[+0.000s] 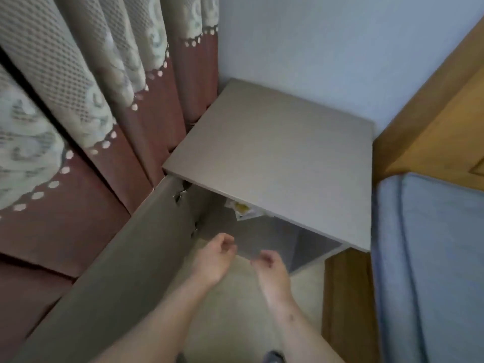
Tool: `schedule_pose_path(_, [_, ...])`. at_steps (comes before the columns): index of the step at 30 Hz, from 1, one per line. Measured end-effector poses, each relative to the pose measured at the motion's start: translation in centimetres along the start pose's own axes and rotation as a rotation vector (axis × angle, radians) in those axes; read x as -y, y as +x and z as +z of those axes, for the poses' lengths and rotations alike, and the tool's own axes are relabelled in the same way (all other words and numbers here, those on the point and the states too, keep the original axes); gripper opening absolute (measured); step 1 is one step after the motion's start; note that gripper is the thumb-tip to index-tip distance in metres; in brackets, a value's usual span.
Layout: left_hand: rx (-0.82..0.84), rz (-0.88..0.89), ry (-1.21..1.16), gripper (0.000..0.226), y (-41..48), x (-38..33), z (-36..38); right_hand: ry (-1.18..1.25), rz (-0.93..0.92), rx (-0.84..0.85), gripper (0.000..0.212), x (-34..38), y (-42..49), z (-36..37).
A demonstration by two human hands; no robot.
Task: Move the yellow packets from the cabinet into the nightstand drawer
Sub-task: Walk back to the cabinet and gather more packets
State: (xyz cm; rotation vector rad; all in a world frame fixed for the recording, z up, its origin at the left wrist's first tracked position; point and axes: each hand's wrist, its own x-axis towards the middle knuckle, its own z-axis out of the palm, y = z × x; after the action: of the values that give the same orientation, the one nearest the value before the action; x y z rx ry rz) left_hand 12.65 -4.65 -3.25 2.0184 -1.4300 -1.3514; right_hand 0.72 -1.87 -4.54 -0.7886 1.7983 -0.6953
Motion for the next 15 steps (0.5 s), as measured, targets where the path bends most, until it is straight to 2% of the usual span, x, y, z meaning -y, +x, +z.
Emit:
schedule_pose_path(9, [0.011,0.075,0.185,0.029,20.5,12.6,10.3,-0.169,-0.089,-0.057,0.032,-12.3,21.8,7.8])
schedule_pose_path(15, [-0.049,0.202,0.278,0.035,30.9,19.4,15.5,-0.245,-0.151,-0.038,0.030,-17.9,32.7,11.2])
